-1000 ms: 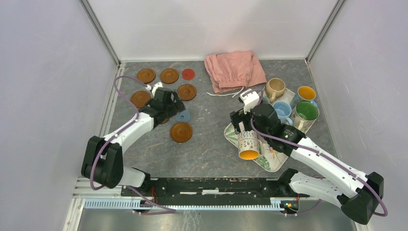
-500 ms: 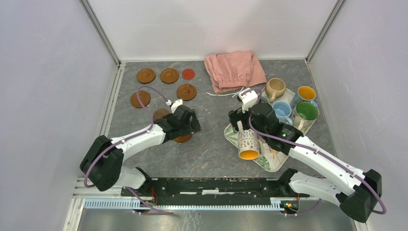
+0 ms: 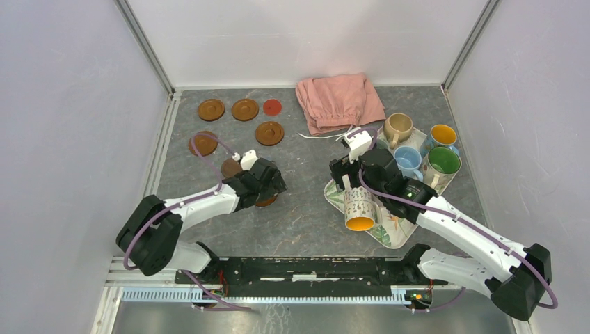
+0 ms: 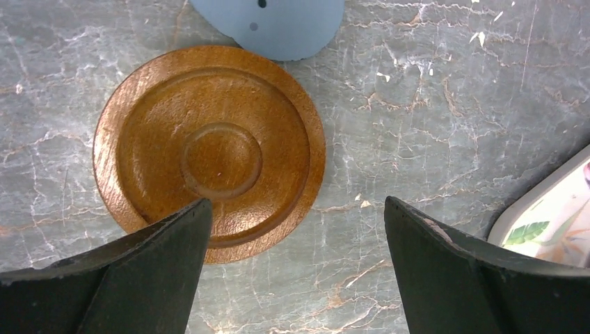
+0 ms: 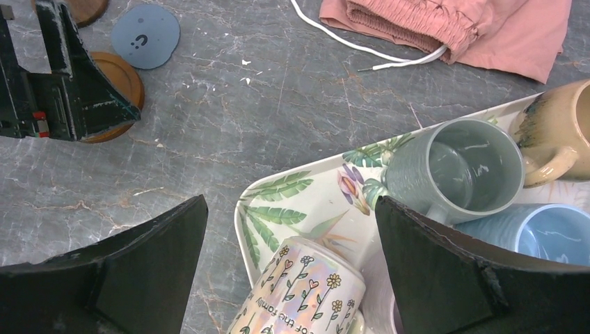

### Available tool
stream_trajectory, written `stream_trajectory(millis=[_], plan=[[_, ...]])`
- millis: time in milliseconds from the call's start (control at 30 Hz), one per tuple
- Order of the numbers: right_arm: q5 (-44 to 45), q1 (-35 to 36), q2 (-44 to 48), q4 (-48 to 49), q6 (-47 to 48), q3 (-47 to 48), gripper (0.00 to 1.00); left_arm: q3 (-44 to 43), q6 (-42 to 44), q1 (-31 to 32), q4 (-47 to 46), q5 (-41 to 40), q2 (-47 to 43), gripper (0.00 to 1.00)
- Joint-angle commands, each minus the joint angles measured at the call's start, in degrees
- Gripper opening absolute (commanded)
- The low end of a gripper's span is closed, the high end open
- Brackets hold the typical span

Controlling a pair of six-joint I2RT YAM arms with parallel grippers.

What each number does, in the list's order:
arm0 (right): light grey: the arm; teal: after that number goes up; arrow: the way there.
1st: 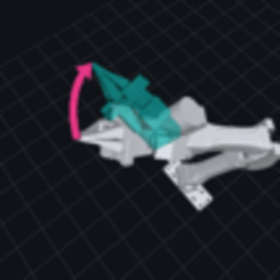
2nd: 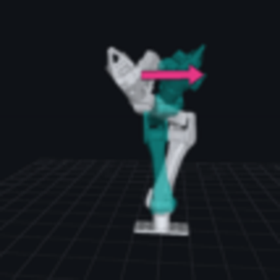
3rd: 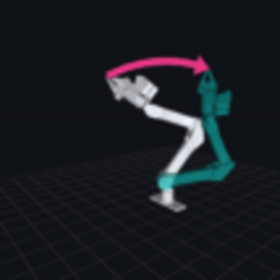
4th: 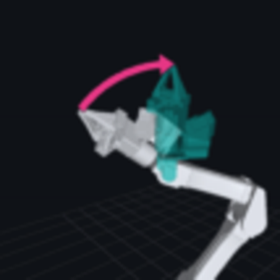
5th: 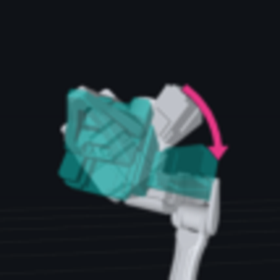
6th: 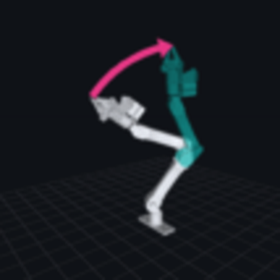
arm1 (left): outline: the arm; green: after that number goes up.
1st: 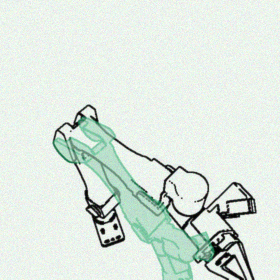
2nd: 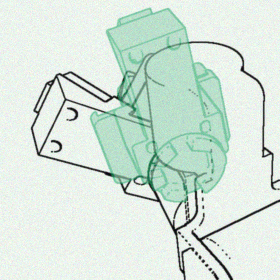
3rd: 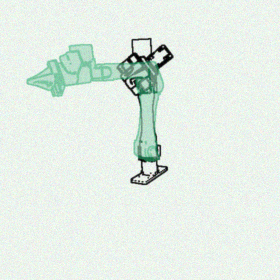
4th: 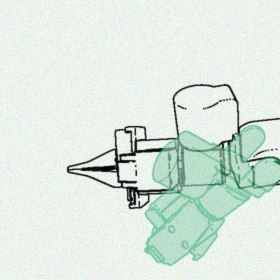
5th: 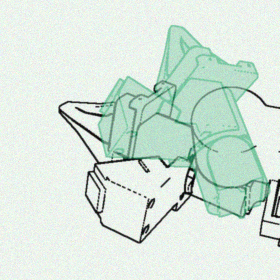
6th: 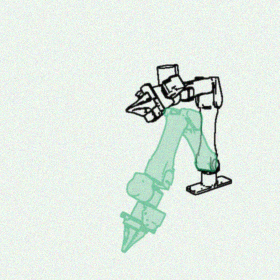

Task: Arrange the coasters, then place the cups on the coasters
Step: Move the coaster to the corner of the board.

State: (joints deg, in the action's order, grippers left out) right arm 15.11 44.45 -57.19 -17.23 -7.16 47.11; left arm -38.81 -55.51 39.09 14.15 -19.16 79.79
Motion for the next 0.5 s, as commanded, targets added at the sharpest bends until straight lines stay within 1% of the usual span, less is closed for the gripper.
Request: stream_trajectory(millis=[0, 200, 367, 467], plan=[[-1.0, -0.3, -0.3, 2.1, 0.3, 0.7, 0.98, 4.0, -6.8, -1.2, 2.4, -3.7, -2.5, 1.00], [-1.4, -0.3, 0.2, 2.1, 0.2, 0.4, 0.98, 8.5, -10.3, -6.8, 6.9, -6.9, -9.9, 1.00], [-1.7, -0.3, 0.6, 2.1, 0.2, 0.1, 0.98, 11.1, -8.2, -16.5, 8.0, -5.0, -14.7, 1.00], [-1.6, -0.3, 0.9, 2.4, 0.3, -0.3, 0.98, 9.8, -6.7, -18.3, 9.0, -5.8, -15.7, 1.00]])
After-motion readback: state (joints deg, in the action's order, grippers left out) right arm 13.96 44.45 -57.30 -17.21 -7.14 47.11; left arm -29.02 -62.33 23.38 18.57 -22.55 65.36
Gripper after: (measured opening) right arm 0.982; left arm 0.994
